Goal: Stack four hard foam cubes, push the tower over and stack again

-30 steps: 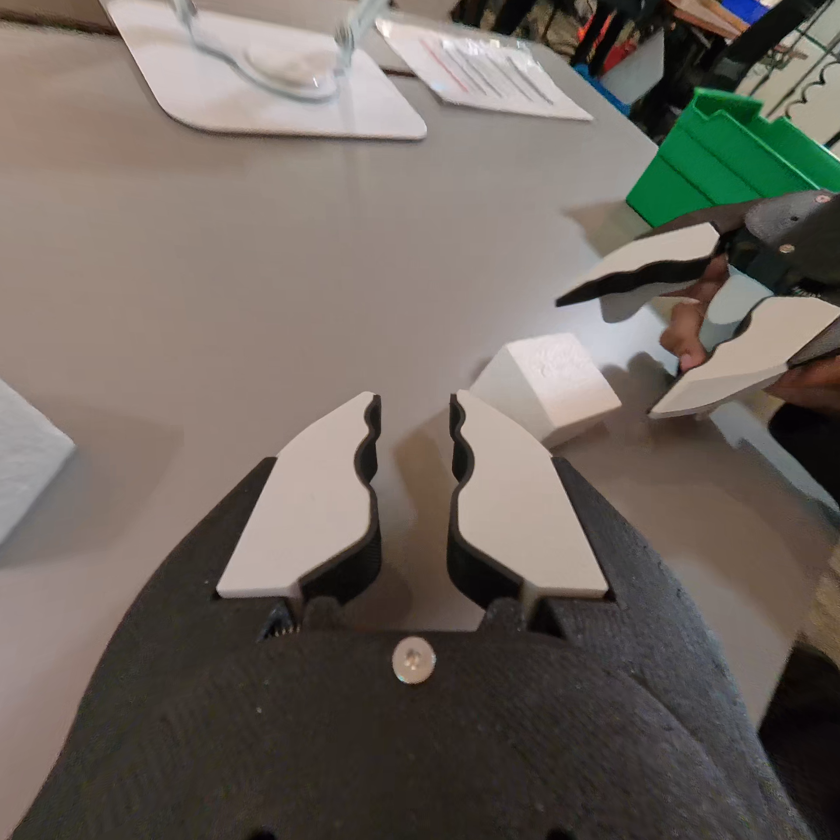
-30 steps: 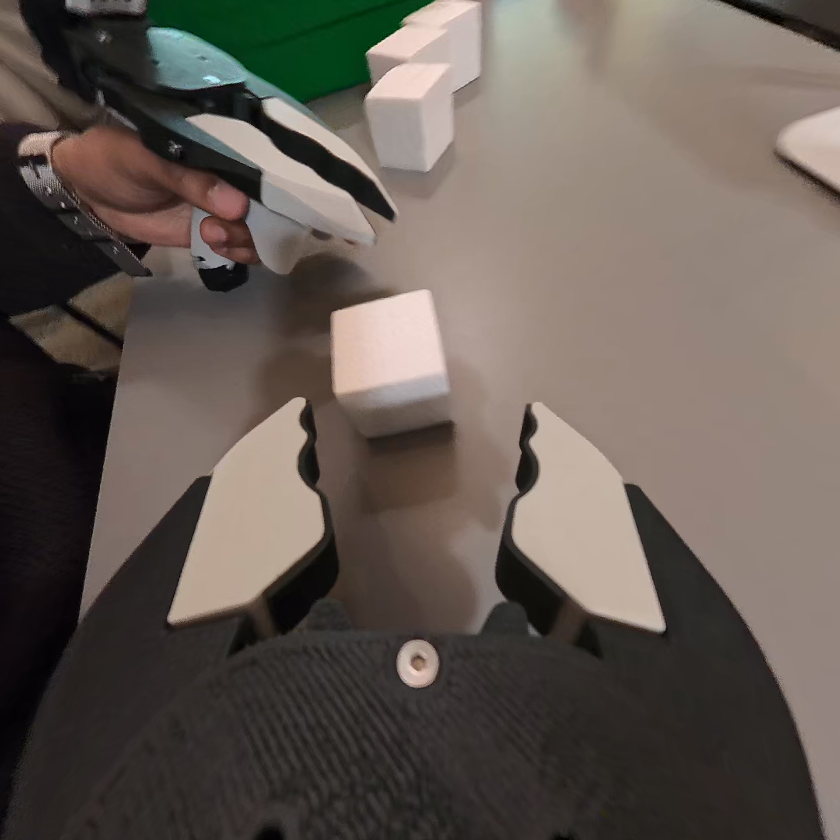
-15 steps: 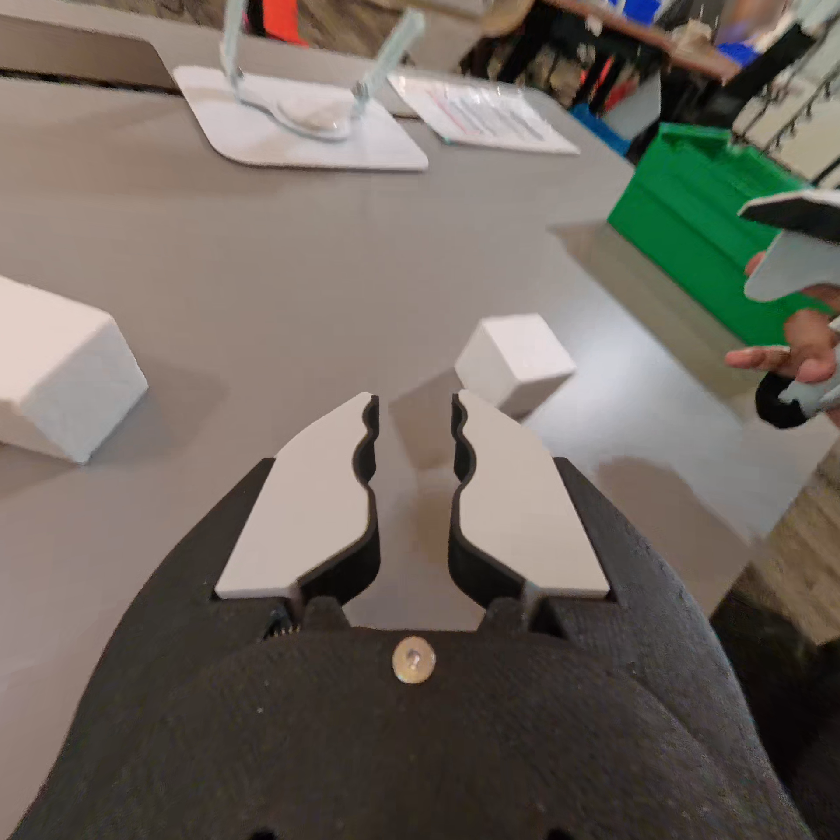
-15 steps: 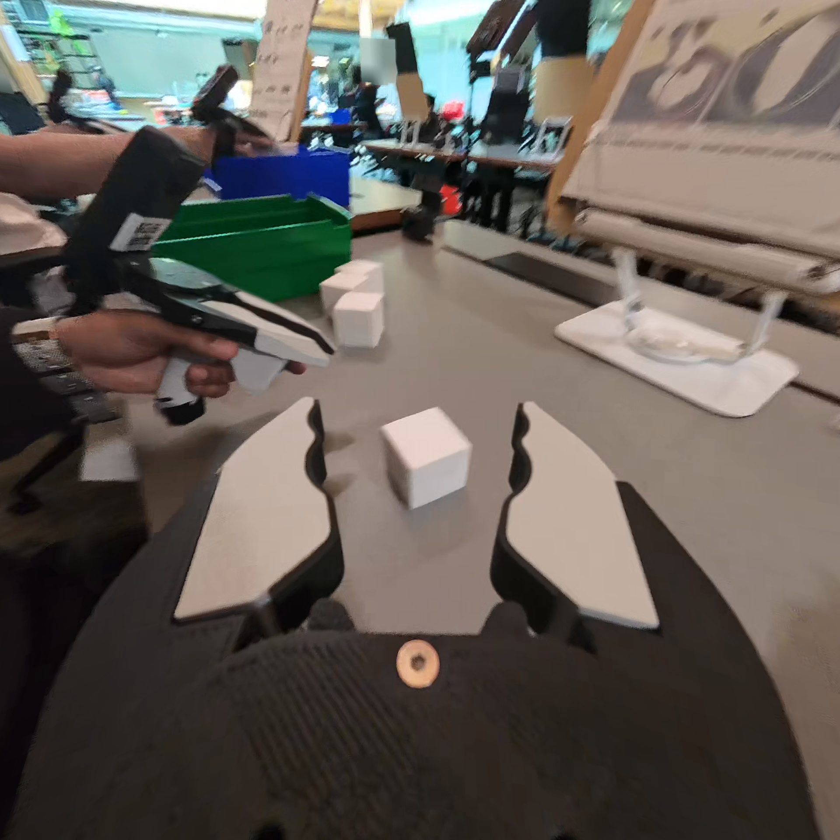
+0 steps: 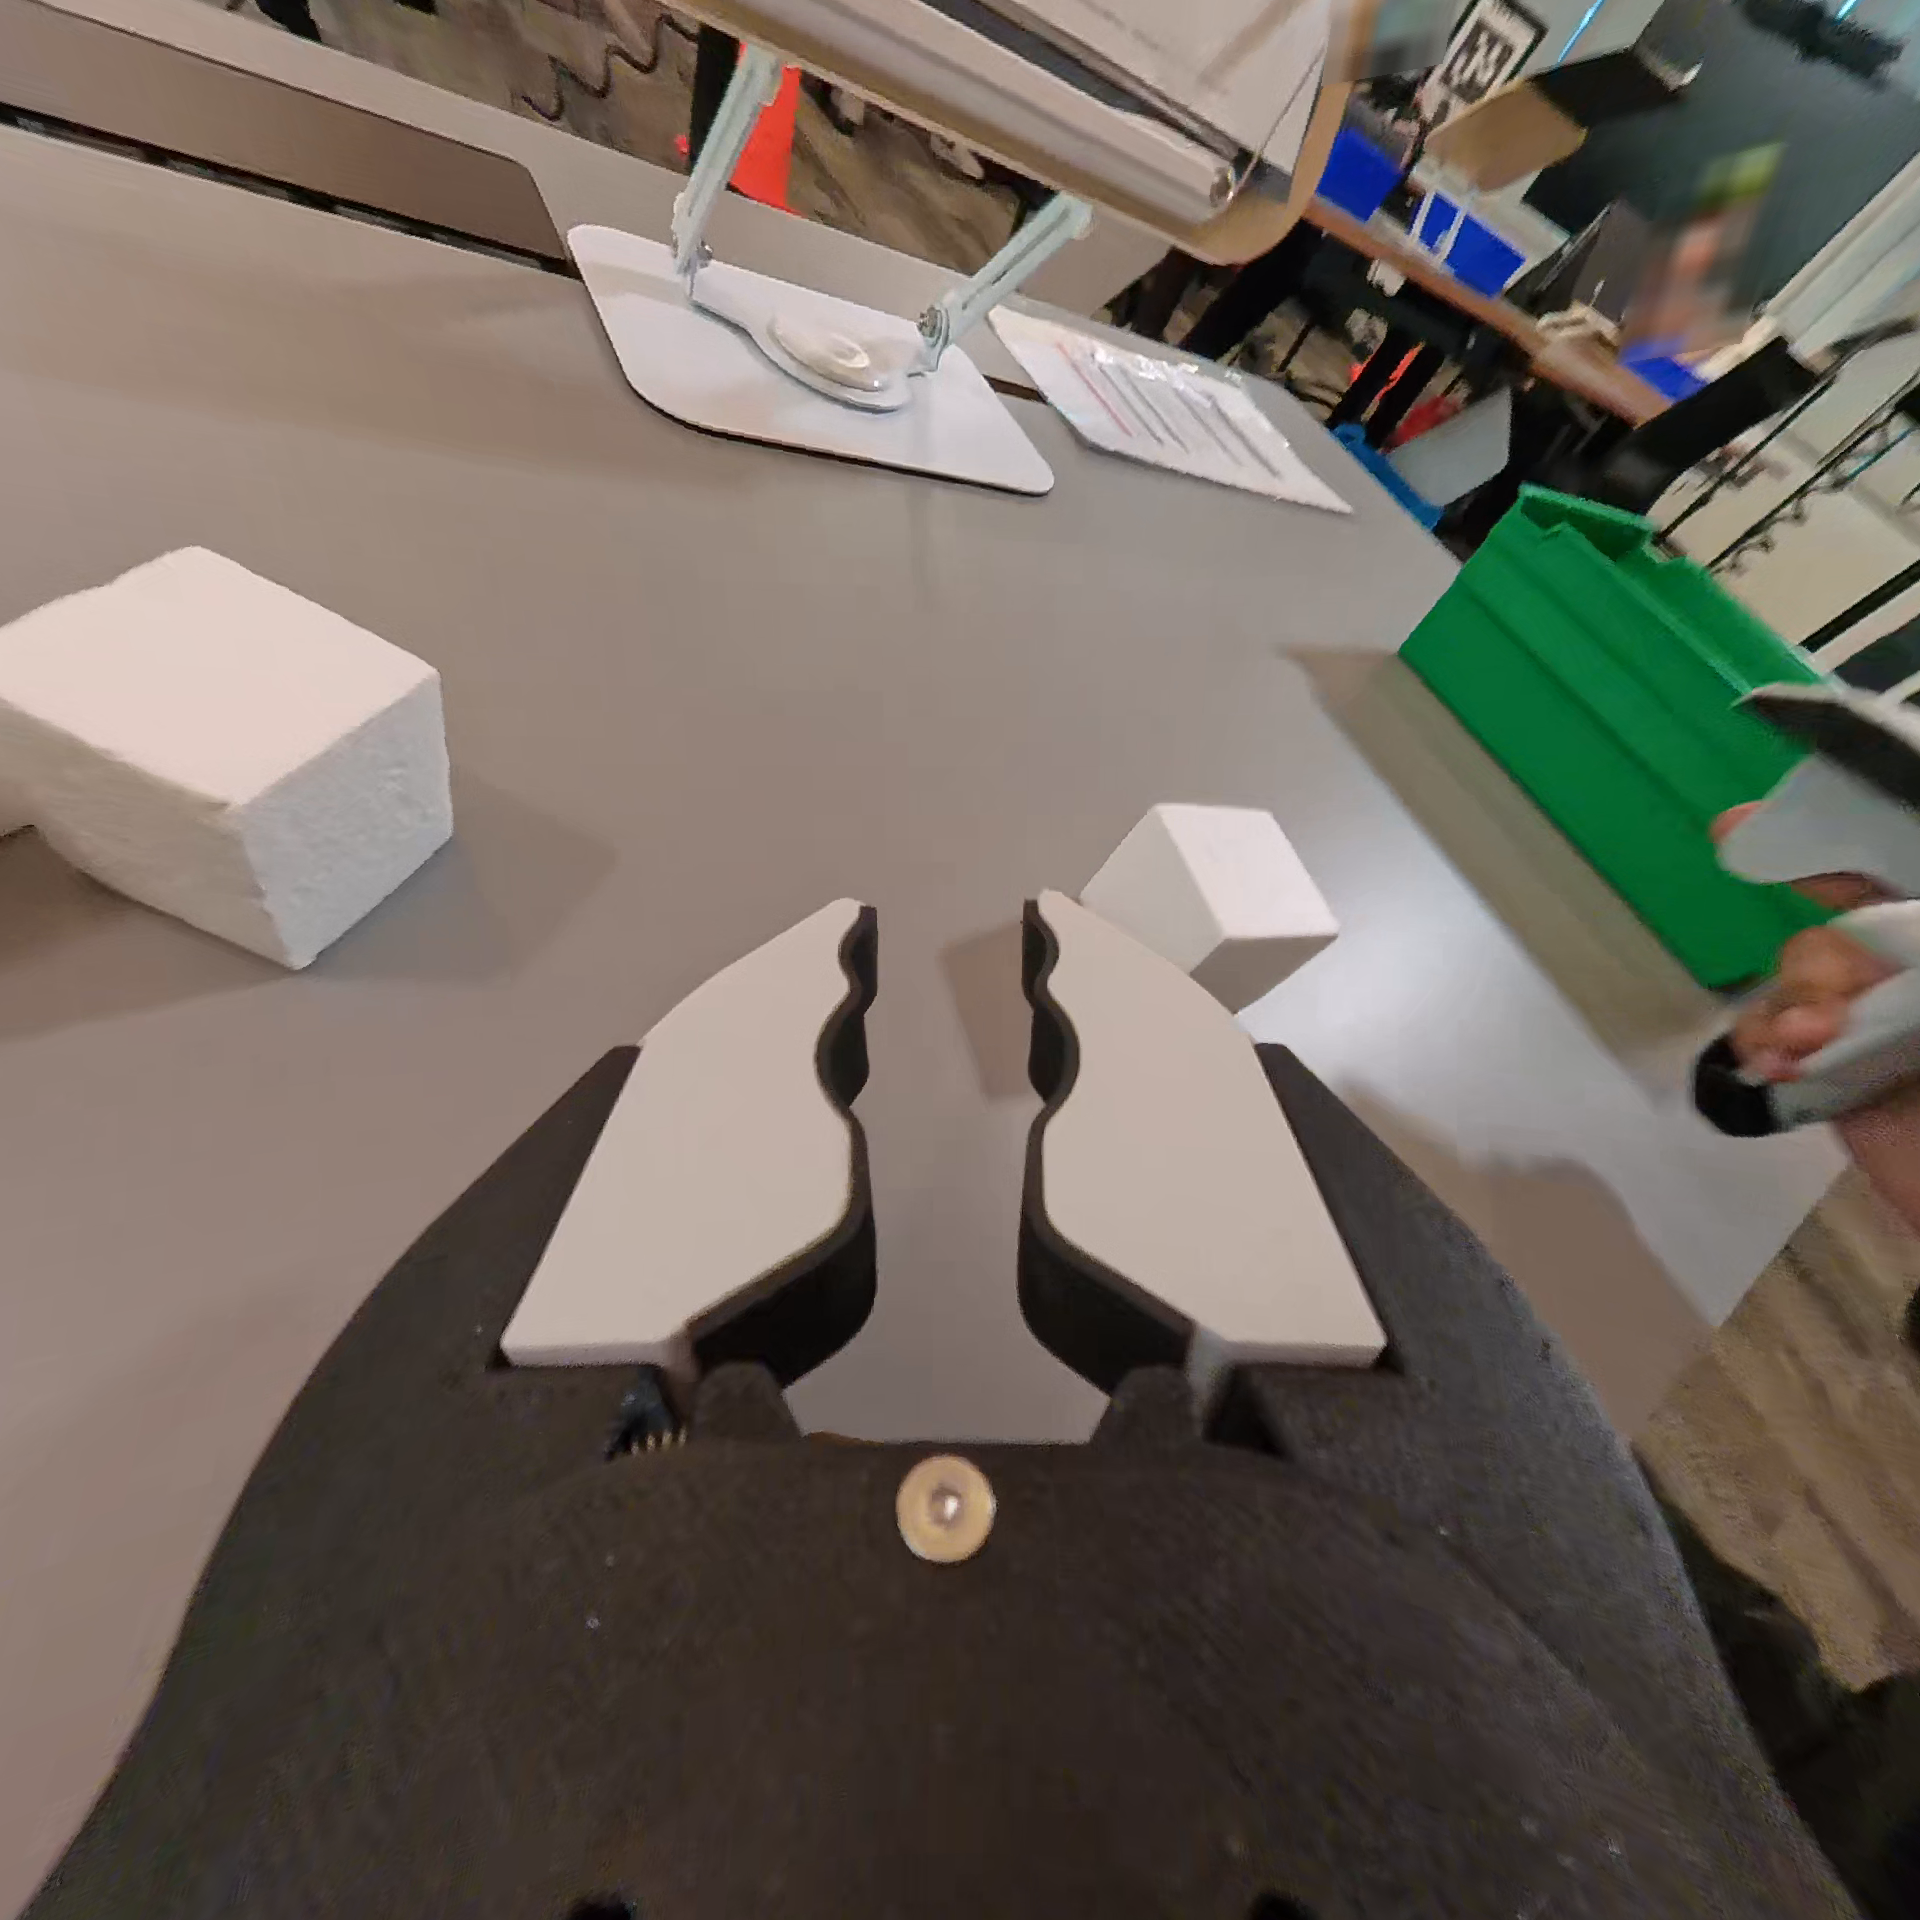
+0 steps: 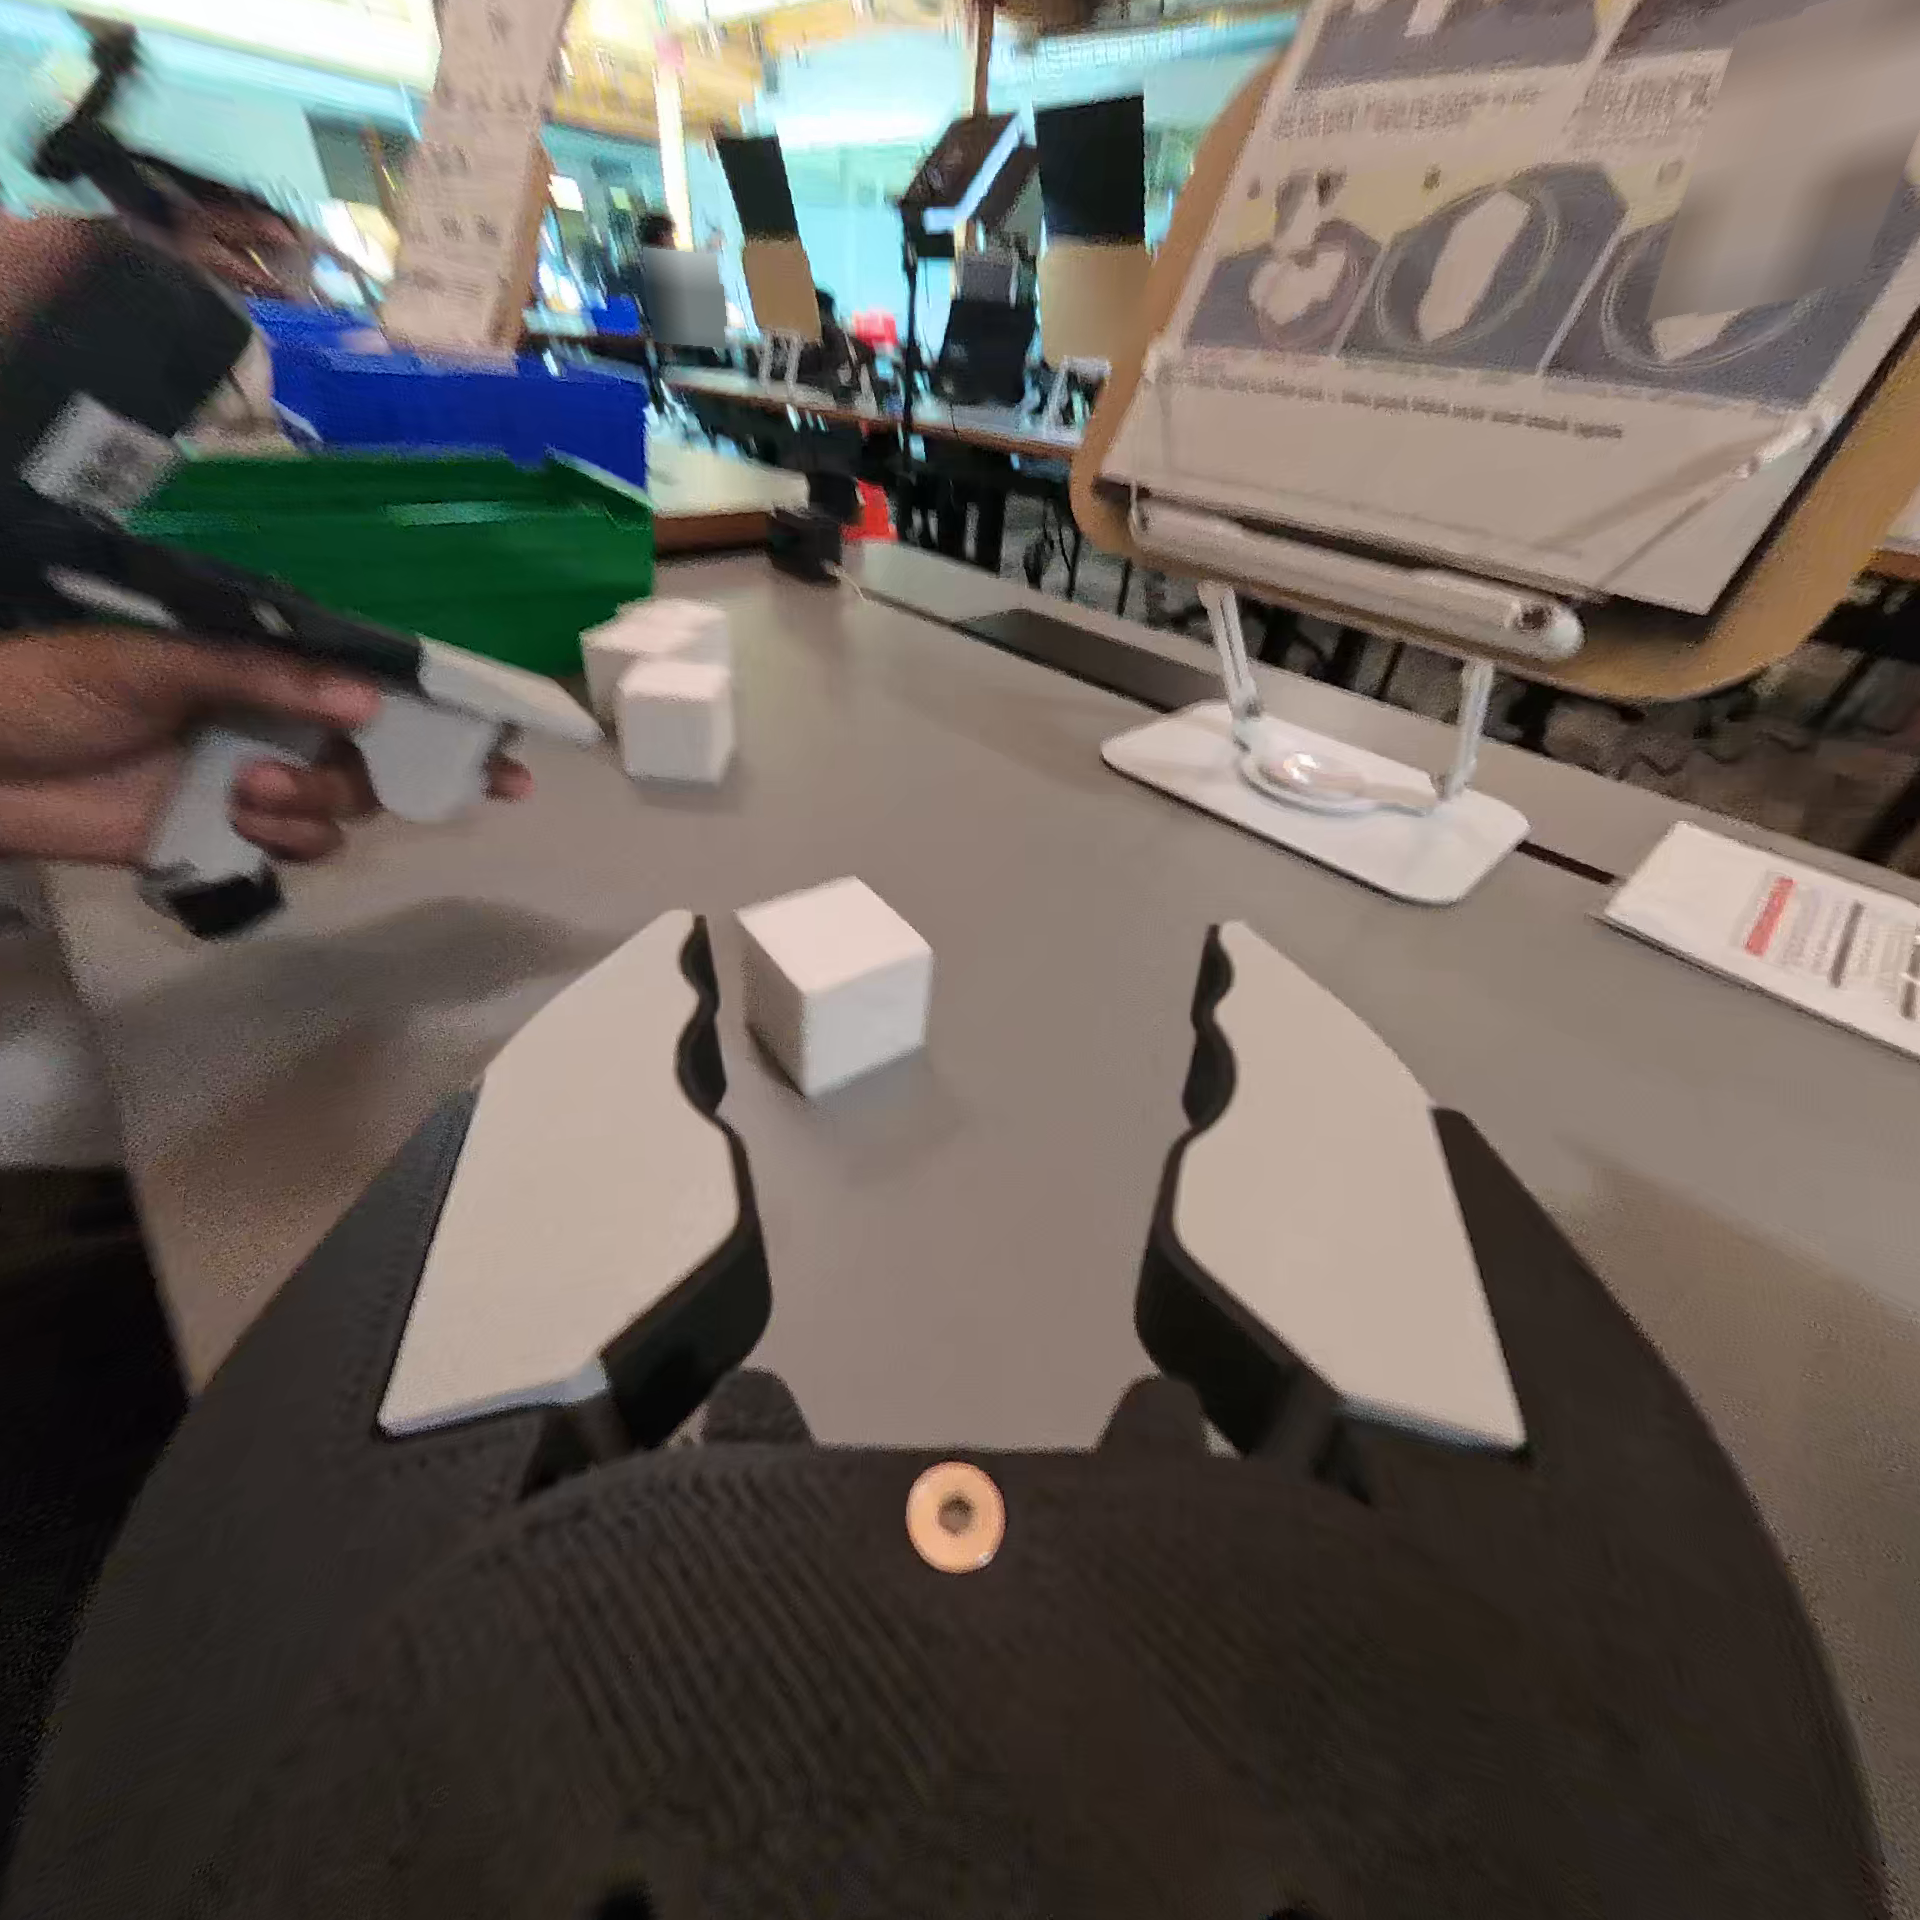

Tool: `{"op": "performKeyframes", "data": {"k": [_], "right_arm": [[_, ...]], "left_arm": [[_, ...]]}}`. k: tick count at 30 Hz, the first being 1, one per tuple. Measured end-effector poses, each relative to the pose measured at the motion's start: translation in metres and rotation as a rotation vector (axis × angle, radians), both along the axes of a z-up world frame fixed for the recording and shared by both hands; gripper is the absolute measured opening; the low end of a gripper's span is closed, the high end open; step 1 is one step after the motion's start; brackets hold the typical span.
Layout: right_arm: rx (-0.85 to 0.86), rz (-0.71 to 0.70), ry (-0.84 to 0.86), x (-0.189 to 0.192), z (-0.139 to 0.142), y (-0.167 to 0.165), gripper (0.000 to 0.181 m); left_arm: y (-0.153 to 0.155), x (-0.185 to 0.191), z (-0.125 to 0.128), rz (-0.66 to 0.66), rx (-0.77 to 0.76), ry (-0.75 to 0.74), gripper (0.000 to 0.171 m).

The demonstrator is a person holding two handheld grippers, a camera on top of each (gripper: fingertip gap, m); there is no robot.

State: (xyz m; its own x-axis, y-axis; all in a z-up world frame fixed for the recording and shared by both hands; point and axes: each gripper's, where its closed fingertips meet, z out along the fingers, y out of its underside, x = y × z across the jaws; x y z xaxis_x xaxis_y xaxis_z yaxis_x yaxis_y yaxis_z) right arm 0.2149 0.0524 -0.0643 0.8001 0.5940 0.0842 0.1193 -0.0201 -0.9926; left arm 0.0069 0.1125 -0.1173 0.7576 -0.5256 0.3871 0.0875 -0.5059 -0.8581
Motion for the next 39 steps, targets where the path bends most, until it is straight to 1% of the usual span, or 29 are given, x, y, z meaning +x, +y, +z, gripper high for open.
{"op": "performKeyframes", "data": {"k": [2,3,4,5,6,8,10,12,13,14,15,16,19,21,23,25,27,30,33,36,39], "right_arm": [[-0.107,0.003,-0.071,0.008,-0.030,0.013,0.087],[-0.181,0.018,-0.073,0.009,-0.043,0.015,0.085],[-0.246,0.051,-0.045,0.006,-0.050,0.015,0.086],[-0.283,0.093,-0.009,0.000,-0.050,0.012,0.086],[-0.276,0.121,0.023,-0.006,-0.042,0.009,0.086],[-0.188,0.163,0.056,-0.019,-0.021,0.003,0.087],[-0.093,0.174,0.036,-0.029,-0.010,0.002,0.087],[-0.066,0.162,-0.006,-0.037,-0.019,0.008,0.097],[-0.094,0.176,-0.044,-0.041,-0.030,0.012,0.096],[-0.142,0.192,-0.084,-0.045,-0.041,0.015,0.091],[-0.189,0.206,-0.110,-0.050,-0.048,0.019,0.090],[-0.226,0.223,-0.116,-0.055,-0.051,0.023,0.092],[-0.296,0.280,-0.096,-0.066,-0.056,0.019,0.089],[-0.285,0.270,-0.123,-0.065,-0.059,0.013,0.088],[-0.240,0.220,-0.176,-0.060,-0.056,0.011,0.092],[-0.206,0.202,-0.193,-0.059,-0.051,0.006,0.089],[-0.196,0.191,-0.182,-0.058,-0.050,-0.001,0.088],[-0.205,0.164,-0.193,-0.052,-0.057,-0.004,0.087],[-0.200,0.151,-0.216,-0.050,-0.061,0.000,0.084],[-0.203,0.155,-0.224,-0.051,-0.064,0.005,0.082],[-0.206,0.155,-0.253,-0.051,-0.070,0.009,0.080]], "left_arm": [[0.005,0.009,0.002,-0.013,-0.001,-0.024,0.026],[0.005,0.015,0.002,-0.032,0.003,-0.016,0.026],[0.003,0.021,0.001,-0.058,0.009,0.006,0.026],[-0.001,0.027,-0.002,-0.086,0.015,0.037,0.027],[-0.006,0.032,-0.006,-0.111,0.019,0.072,0.029],[-0.014,0.039,-0.010,-0.140,0.033,0.127,0.030],[-0.018,0.043,-0.011,-0.159,0.059,0.163,0.030],[-0.016,0.040,-0.015,-0.157,0.077,0.222,0.030],[-0.015,0.037,-0.017,-0.155,0.090,0.258,0.030],[-0.015,0.035,-0.018,-0.158,0.103,0.293,0.030],[-0.015,0.034,-0.017,-0.163,0.110,0.306,0.030],[-0.016,0.037,-0.013,-0.175,0.114,0.287,0.031],[-0.021,0.051,-0.001,-0.200,0.081,0.172,0.032],[-0.024,0.051,-0.002,-0.177,0.077,0.149,0.031],[-0.025,0.046,-0.006,-0.157,0.103,0.210,0.030],[-0.027,0.040,-0.007,-0.140,0.149,0.278,0.030],[-0.032,0.037,-0.006,-0.124,0.157,0.288,0.030],[-0.039,0.042,0.003,-0.115,0.176,0.255,0.030],[-0.045,0.046,0.000,-0.133,0.211,0.316,0.030],[-0.043,0.047,-0.002,-0.137,0.255,0.381,0.030],[-0.041,0.048,-0.005,-0.139,0.259,0.398,0.030]]}}
